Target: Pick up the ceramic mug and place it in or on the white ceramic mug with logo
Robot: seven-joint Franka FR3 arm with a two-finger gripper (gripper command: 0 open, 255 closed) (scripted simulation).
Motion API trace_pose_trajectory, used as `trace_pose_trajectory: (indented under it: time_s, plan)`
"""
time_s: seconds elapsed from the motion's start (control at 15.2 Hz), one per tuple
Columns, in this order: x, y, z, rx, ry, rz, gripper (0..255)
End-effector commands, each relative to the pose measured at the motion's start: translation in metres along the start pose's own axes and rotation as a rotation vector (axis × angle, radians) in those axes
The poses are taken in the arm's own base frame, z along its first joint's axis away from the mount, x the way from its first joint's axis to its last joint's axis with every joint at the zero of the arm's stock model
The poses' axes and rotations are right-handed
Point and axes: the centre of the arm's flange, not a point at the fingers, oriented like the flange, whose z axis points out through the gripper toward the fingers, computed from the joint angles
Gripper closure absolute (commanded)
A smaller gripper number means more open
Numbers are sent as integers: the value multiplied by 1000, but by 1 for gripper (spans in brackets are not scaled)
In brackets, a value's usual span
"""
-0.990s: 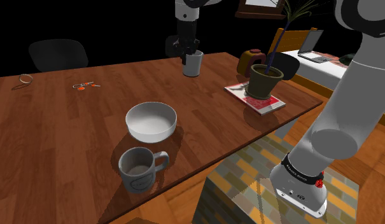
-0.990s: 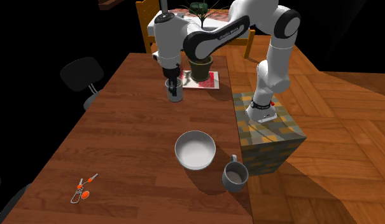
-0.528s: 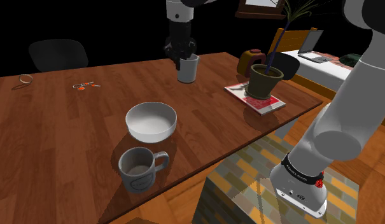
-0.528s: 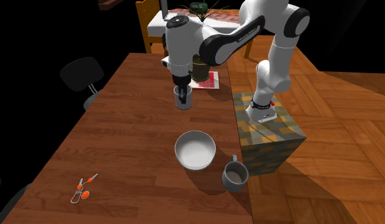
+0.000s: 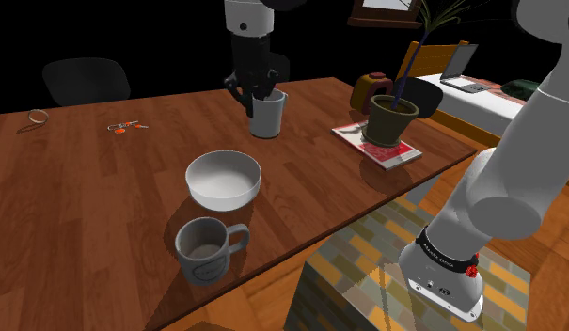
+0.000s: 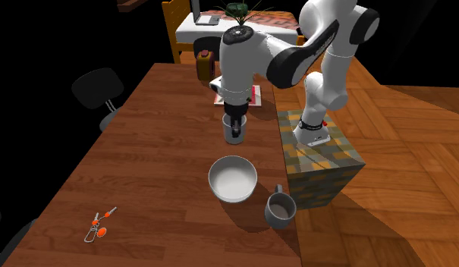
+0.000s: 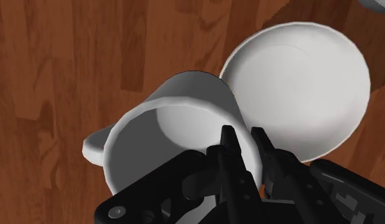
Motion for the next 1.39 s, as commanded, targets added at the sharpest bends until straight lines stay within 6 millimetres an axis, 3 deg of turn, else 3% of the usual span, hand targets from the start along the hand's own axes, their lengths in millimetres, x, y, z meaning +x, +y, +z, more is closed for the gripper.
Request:
trace_pose_trajectory:
  time_s: [0.0, 1.12, 1.32]
  plan:
    - [-20, -21, -4, -1, 0, 1, 255]
    - [-160, -195, -27, -1, 0, 1, 255]
    - [-166, -204, -17, -1, 0, 1, 255]
